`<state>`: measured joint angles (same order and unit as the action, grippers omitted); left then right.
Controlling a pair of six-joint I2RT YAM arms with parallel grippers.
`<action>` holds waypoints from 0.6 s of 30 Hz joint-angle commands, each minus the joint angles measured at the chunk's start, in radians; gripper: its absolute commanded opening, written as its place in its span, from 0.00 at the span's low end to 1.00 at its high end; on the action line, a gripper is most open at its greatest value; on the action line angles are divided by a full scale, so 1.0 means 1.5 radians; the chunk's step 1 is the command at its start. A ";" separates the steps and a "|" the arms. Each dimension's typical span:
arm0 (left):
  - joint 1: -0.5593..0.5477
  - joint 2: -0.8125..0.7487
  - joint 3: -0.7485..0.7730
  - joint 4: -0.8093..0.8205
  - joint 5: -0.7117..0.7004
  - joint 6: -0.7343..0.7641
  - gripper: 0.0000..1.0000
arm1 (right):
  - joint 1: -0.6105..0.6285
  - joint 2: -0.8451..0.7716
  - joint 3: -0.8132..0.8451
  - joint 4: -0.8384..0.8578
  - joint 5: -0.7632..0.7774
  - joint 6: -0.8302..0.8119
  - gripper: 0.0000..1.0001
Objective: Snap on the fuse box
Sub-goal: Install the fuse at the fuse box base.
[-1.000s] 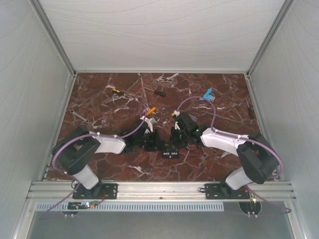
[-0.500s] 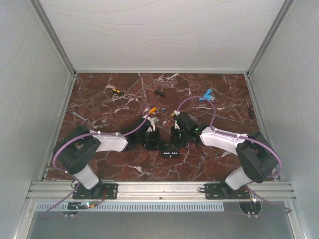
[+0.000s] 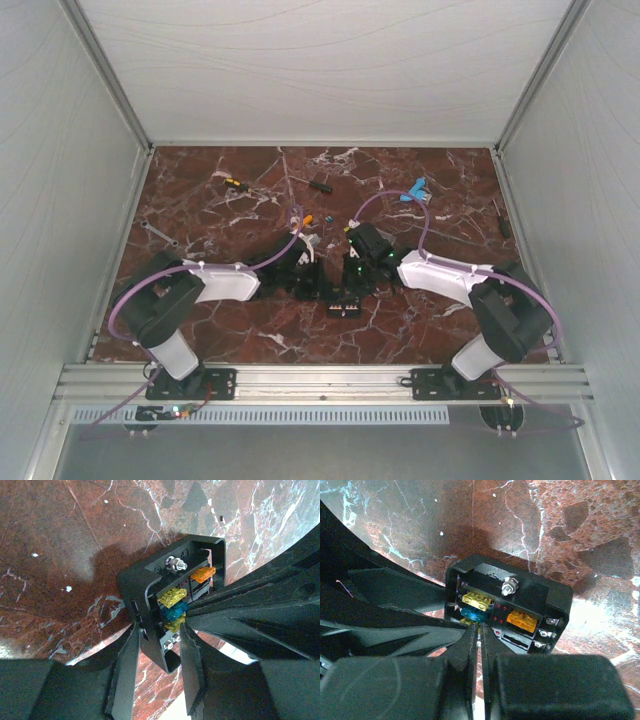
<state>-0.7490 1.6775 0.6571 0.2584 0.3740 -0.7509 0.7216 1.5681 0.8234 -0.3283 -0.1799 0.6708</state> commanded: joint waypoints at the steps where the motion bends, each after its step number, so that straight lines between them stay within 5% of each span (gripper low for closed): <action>1: -0.040 0.073 0.012 0.002 -0.047 0.016 0.30 | 0.022 0.144 -0.071 -0.057 0.133 -0.028 0.00; 7: -0.028 0.089 -0.005 0.008 -0.043 0.014 0.27 | 0.048 0.149 -0.044 -0.044 0.129 -0.041 0.00; 13: 0.001 0.030 -0.019 -0.005 -0.049 0.035 0.29 | 0.076 0.041 0.001 -0.022 0.085 -0.094 0.00; 18: 0.004 -0.045 -0.014 -0.001 -0.045 0.052 0.37 | 0.075 -0.074 0.045 -0.014 0.052 -0.117 0.15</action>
<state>-0.7322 1.6512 0.6456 0.2642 0.3931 -0.7265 0.8085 1.5307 0.8761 -0.3698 -0.0849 0.5426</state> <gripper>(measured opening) 0.346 0.102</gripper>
